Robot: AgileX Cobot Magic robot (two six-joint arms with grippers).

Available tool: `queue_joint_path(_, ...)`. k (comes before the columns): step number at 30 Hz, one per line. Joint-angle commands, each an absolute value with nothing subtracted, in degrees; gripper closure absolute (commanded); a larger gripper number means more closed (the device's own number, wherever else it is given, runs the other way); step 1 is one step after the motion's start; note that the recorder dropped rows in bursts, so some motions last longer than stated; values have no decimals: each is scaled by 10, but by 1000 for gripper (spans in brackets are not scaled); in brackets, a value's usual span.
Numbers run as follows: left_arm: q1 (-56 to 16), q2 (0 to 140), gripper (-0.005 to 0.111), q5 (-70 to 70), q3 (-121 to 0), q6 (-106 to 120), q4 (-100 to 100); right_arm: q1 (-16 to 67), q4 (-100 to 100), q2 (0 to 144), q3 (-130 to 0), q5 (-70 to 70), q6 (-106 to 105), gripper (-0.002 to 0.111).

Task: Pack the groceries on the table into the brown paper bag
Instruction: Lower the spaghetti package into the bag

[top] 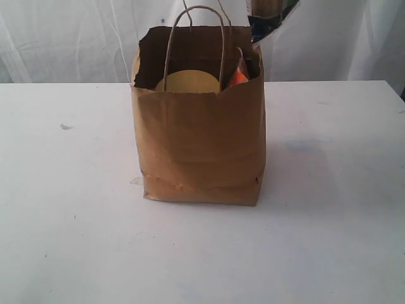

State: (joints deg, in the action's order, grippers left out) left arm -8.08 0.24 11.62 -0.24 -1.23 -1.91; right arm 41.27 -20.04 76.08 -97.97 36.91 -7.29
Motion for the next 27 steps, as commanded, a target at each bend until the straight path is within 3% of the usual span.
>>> queue_joint_path(1, -80, 0, 107, 116, 0, -13, -18, 410, -113, 774, -994, 311, -202, 108)
queue_joint_path(11, -80, 0, 107, 116, 0, -13, -18, 410, -10, 809, -994, 296, -314, 108)
queue_joint_path(27, -80, 0, 107, 116, 0, -13, -18, 374, 94, 863, -994, 411, -417, 108)
